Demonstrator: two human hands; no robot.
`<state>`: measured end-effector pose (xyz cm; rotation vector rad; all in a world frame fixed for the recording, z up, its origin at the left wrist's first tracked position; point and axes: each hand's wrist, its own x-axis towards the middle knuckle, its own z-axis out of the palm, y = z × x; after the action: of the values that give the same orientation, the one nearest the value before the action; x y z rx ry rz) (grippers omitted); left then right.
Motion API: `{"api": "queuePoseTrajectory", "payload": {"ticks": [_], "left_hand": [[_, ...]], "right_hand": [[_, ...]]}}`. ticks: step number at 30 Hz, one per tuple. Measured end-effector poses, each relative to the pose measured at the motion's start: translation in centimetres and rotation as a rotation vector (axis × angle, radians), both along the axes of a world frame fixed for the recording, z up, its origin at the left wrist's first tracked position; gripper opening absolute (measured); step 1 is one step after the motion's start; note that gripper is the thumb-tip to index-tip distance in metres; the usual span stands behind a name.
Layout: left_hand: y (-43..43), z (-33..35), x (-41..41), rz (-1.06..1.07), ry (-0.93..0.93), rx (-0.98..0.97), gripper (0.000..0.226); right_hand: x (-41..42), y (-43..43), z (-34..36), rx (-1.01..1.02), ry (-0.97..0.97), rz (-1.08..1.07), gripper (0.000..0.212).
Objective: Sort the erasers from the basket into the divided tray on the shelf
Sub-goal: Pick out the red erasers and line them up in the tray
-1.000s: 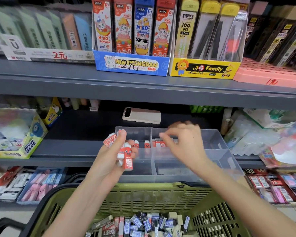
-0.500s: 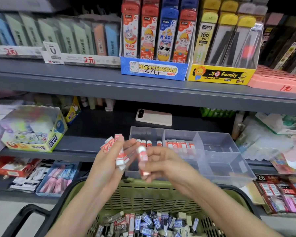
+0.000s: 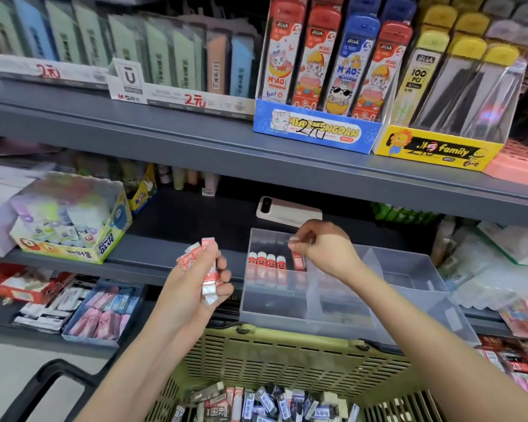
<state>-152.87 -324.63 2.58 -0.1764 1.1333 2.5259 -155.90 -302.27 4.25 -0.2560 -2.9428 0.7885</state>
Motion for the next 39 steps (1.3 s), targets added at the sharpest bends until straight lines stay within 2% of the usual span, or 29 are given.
{"api": "queuePoseTrajectory", "payload": {"ticks": [4,7,11,14,16,20,23,25,27,29,32,34,36,39], "left_hand": [[-0.1,-0.1,-0.1,-0.011,0.005,-0.014,0.026],[-0.2,-0.2,0.0,-0.017,0.019,-0.059,0.021],[-0.4,-0.2,0.1,-0.002,0.018,-0.126,0.032],[-0.6,-0.3,0.1,-0.004,0.022,-0.157,0.044],[-0.7,-0.5,0.0,-0.014,0.014,-0.163,0.050],[-0.7,-0.7,0.0,-0.050,0.033,-0.159,0.045],[-0.6,-0.8,0.1,-0.035,0.031,-0.204,0.054],[-0.5,-1.0,0.2,-0.021,0.037,-0.212,0.051],[-0.4,-1.0,0.2,-0.015,0.050,-0.204,0.039],[-0.4,-1.0,0.1,0.000,0.058,-0.199,0.035],[-0.5,-1.2,0.0,-0.019,0.083,-0.184,0.032],[-0.5,-1.1,0.2,-0.050,0.128,-0.179,0.038],[-0.5,-1.0,0.5,-0.091,0.188,-0.175,0.043],[-0.2,-0.5,0.9,-0.113,0.194,-0.151,0.028]], "right_hand": [[-0.4,-0.2,-0.9,-0.078,0.037,-0.023,0.015],[-0.3,-0.1,-1.2,-0.046,0.033,-0.013,0.014],[-0.4,-0.5,-1.1,0.127,-0.019,0.051,0.007],[-0.4,-0.7,-0.9,0.578,0.085,0.121,0.020],[-0.4,-0.6,-0.8,0.738,0.070,0.181,0.024],[-0.4,-0.4,-0.4,0.729,-0.115,0.170,0.030],[-0.8,-0.2,0.0,0.798,-0.219,0.191,0.041],[-0.7,-0.2,0.5,0.804,-0.227,0.187,0.043],[-0.1,-0.4,1.1,0.734,-0.103,0.174,0.040],[0.8,-1.3,1.5,0.497,0.034,0.186,0.041],[2.5,-3.9,2.5,-0.232,-0.014,0.316,0.033],[3.4,-5.8,3.0,-0.561,-0.110,0.395,0.017],[3.9,-7.3,2.8,-0.645,-0.146,0.461,0.020],[4.5,-7.9,2.7,-0.718,-0.131,0.453,0.015]]}}
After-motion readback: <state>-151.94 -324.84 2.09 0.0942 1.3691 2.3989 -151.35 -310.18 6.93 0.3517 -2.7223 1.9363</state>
